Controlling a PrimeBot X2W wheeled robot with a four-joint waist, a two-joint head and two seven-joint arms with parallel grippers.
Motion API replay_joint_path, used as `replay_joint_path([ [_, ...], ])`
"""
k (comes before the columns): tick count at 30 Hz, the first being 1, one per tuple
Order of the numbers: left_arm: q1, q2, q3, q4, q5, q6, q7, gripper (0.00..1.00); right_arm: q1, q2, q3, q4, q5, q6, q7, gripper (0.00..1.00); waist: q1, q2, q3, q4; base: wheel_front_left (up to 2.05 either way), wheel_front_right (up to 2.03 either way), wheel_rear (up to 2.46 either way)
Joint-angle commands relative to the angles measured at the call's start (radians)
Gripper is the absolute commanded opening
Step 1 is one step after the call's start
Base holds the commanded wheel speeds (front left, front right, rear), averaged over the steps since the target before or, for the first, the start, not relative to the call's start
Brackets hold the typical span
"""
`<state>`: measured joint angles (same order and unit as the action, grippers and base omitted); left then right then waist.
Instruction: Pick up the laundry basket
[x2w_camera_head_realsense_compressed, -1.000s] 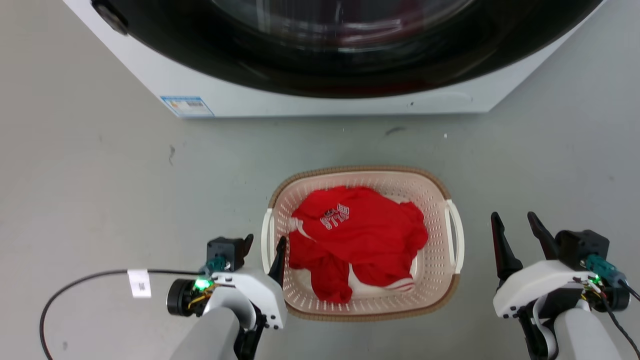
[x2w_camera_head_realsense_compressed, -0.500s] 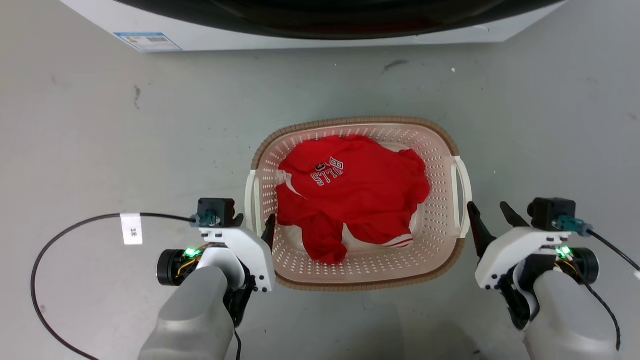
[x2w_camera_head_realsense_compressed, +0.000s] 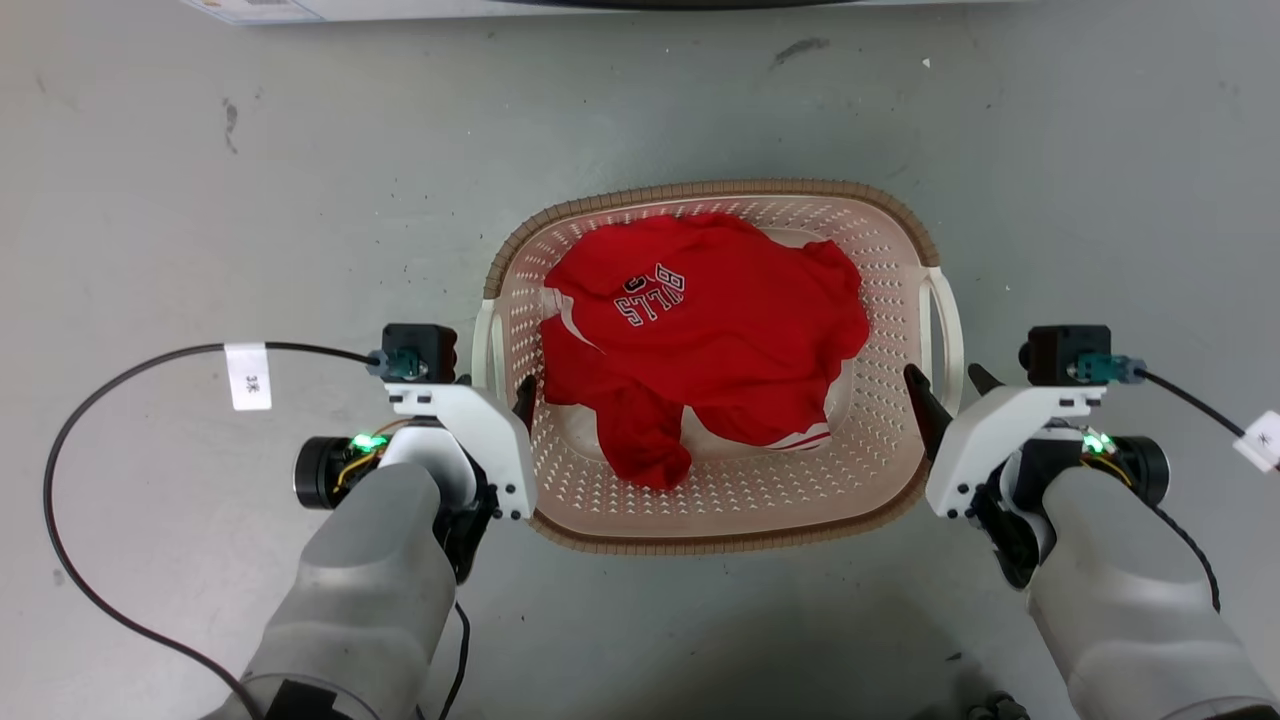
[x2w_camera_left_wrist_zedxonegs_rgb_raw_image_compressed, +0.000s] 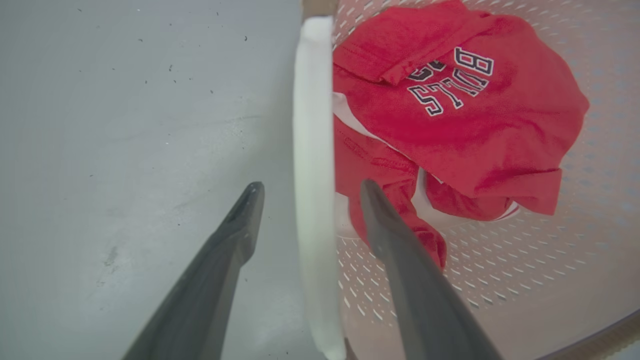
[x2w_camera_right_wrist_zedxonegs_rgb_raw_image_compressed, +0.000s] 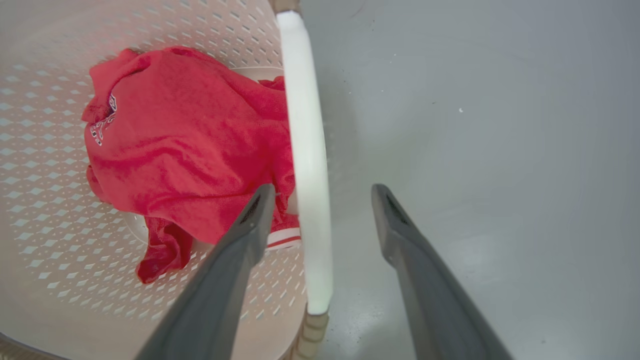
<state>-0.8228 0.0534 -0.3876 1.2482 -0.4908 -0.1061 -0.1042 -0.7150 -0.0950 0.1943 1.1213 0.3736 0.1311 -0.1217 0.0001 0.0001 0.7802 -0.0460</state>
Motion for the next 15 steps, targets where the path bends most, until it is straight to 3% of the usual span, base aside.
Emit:
replay_joint_path([
  [1,-0.022,0.006,-0.001,0.007,-0.005,-0.003,0.005,1.0,-0.028,0.001,0.014,0.014,0.011,0.0,0.005,1.0,-0.0001,-0.0001,0.01,0.002,0.0,0.0,0.0],
  [6,-0.052,0.009,-0.001,0.022,-0.017,-0.005,0.039,1.0,-0.077,-0.003,0.051,0.055,0.045,-0.001,0.017,1.0,-0.0001,-0.0001,0.024,0.004,0.0,0.0,0.0],
  [7,-0.056,0.009,0.0,0.024,-0.021,-0.006,0.048,0.93,-0.083,-0.002,0.058,0.062,0.051,0.0,0.02,0.81,-0.0001,-0.0001,0.025,0.004,0.0,0.0,0.0],
  [8,-0.062,0.008,-0.002,0.025,-0.023,-0.008,0.053,0.22,-0.088,-0.002,0.065,0.067,0.057,-0.001,0.021,0.37,-0.0001,-0.0001,0.026,0.004,0.0,0.0,0.0],
  [9,-0.068,0.007,-0.005,0.024,-0.024,-0.009,0.053,0.0,-0.092,-0.002,0.071,0.072,0.063,0.0,0.022,0.0,-0.0001,-0.0001,0.026,0.005,0.0,0.0,0.0],
  [15,-0.071,0.003,-0.017,0.03,-0.036,-0.016,0.057,0.0,-0.105,-0.002,0.11,0.085,0.107,0.0,0.025,0.0,-0.0001,-0.0001,0.024,0.01,0.0,0.0,0.0],
])
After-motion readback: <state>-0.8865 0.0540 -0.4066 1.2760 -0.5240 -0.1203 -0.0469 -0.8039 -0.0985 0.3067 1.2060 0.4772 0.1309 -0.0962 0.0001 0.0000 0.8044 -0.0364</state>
